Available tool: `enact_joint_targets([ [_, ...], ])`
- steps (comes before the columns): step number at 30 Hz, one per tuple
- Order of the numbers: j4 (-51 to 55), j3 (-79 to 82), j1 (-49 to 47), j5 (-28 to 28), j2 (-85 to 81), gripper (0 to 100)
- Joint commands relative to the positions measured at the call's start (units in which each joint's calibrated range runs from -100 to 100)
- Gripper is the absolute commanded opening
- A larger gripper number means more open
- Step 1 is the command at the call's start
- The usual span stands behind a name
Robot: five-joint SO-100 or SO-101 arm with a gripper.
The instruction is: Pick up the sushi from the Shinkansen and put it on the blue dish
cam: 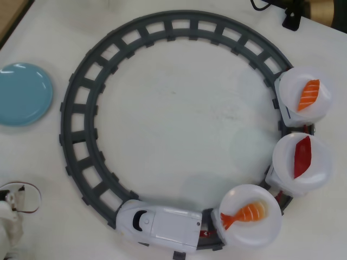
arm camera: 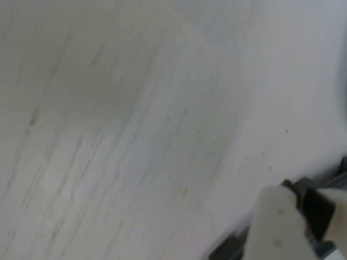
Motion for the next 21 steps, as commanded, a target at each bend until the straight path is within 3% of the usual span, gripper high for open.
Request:
enact_joint_targets([
  [1, -0.7, -1.4, 0.6, -0.2, -0.2, 4],
  [21, 0.8, -21.0, 0.7, 1.7, 7.8, 10],
])
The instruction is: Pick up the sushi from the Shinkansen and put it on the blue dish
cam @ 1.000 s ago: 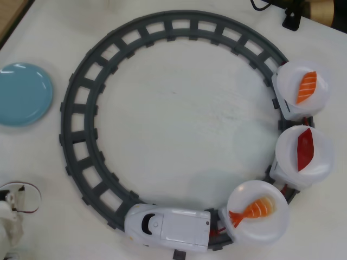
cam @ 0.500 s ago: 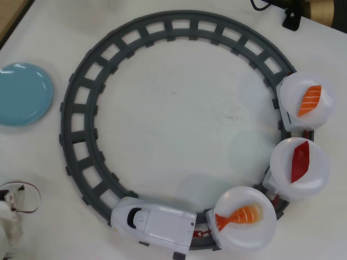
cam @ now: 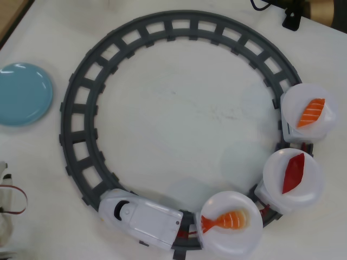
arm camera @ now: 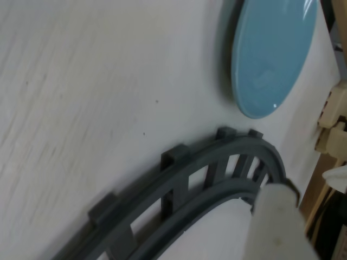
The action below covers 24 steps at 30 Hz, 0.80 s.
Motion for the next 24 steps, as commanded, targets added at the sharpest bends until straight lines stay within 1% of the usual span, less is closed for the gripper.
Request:
enact_joint_targets([
  [1, 0.0, -7.6, 0.7, 0.3, 6.2, 10],
  [10, 0.4, -25.0, 1.6, 0.3, 28.3, 10],
  [12, 1.5, -28.6, 3.8, 0.3, 32.4, 11],
  [16, 4.6, -36.0, 9.9, 2.2, 40.5, 11],
  [20, 7.8, -43.1, 16.2, 2.2, 47.6, 11],
  [24, 10.9, -49.6, 20.8, 2.3, 52.3, 15],
])
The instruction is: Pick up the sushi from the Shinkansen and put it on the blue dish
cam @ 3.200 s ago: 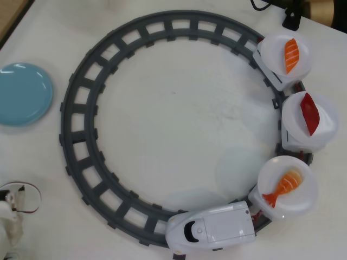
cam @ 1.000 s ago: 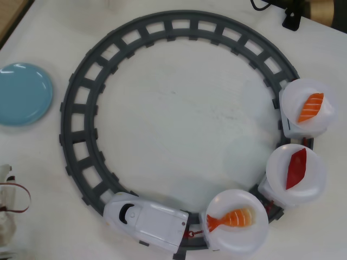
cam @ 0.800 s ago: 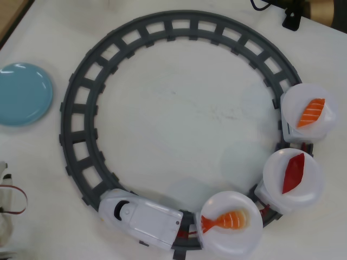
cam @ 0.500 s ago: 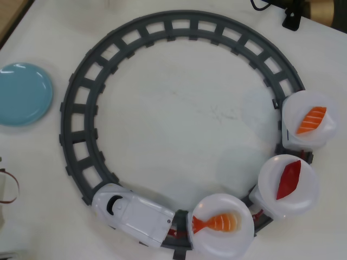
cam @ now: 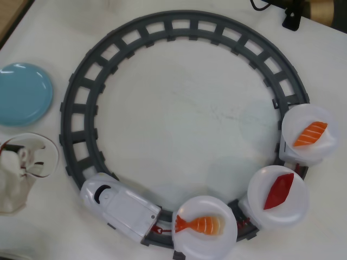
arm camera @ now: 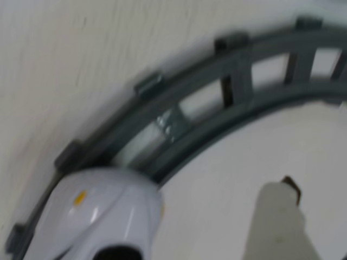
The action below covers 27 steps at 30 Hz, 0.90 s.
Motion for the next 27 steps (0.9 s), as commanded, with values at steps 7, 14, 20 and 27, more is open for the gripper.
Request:
enact_joint_targets([
  [7, 7.5, -14.0, 9.1, 0.5, 6.9, 22],
  [14, 10.5, -18.8, 15.9, 3.3, 11.7, 34],
  [20, 10.8, -19.7, 22.9, 3.9, 16.3, 36],
  [27, 10.7, -25.3, 30.9, 5.1, 22.8, 36],
])
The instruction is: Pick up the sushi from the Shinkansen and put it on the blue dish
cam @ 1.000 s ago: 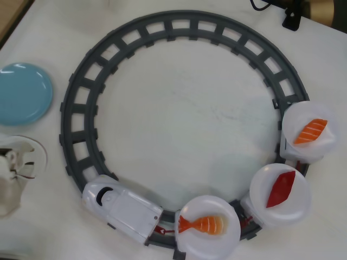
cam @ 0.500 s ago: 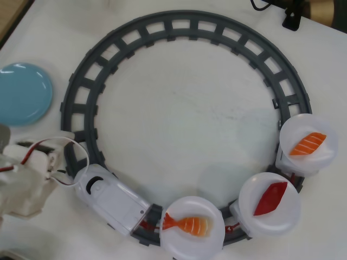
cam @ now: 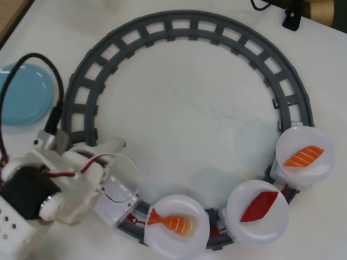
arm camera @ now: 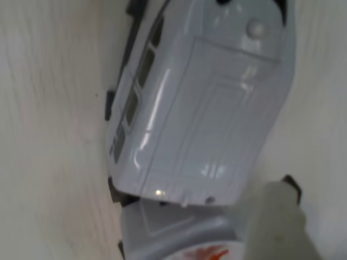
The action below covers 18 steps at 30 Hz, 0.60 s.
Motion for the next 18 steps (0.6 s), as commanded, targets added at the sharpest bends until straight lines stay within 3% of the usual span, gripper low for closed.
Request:
enact_joint_targets([
  [1, 0.3, -5.6, 4.3, 0.5, 2.8, 36],
  [18, 1.8, -7.5, 15.6, 8.4, 9.8, 36],
])
